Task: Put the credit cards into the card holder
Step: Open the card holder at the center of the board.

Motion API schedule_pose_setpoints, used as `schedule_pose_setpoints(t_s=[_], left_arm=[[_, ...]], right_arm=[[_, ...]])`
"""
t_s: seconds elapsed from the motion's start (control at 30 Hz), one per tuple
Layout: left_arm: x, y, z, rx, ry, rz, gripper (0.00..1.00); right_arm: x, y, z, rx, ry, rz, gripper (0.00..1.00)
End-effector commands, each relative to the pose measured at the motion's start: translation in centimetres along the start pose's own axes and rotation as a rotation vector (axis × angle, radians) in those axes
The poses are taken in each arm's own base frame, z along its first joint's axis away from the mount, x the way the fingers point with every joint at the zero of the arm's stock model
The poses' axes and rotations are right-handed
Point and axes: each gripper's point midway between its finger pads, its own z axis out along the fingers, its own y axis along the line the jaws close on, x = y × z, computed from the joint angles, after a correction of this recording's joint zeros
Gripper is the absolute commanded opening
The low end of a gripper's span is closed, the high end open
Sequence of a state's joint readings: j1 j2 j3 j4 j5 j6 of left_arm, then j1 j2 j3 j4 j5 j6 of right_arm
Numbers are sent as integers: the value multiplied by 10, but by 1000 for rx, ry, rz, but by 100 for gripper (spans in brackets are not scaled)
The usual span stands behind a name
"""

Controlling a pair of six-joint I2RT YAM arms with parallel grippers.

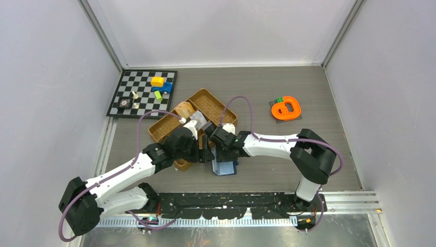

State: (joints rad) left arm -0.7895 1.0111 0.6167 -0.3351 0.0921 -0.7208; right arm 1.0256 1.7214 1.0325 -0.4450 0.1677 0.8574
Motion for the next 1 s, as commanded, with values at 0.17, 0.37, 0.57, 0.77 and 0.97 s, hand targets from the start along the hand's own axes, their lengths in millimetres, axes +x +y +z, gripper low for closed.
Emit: schedule_pose_setpoints(t_s=[0.17,0.37,0.57,0.77,0.97], left_arm=[[9,5,-1,7,37,-25,72],[21,4,4,33,65,-76,68],[33,12,10,12,106,-103,47],[54,25,16,-31,173,-140,19],[65,30,21,-33,176,-184,0]], right_arm=[[-6,29,-3,-97,2,18,51],[-5,31,-3,-117,6,27,56],[-3,29,-3,-113,5,30,56],[-3,20,-9,-88,-9,33,56],[-2,8,-21,-70,-25,36,56]])
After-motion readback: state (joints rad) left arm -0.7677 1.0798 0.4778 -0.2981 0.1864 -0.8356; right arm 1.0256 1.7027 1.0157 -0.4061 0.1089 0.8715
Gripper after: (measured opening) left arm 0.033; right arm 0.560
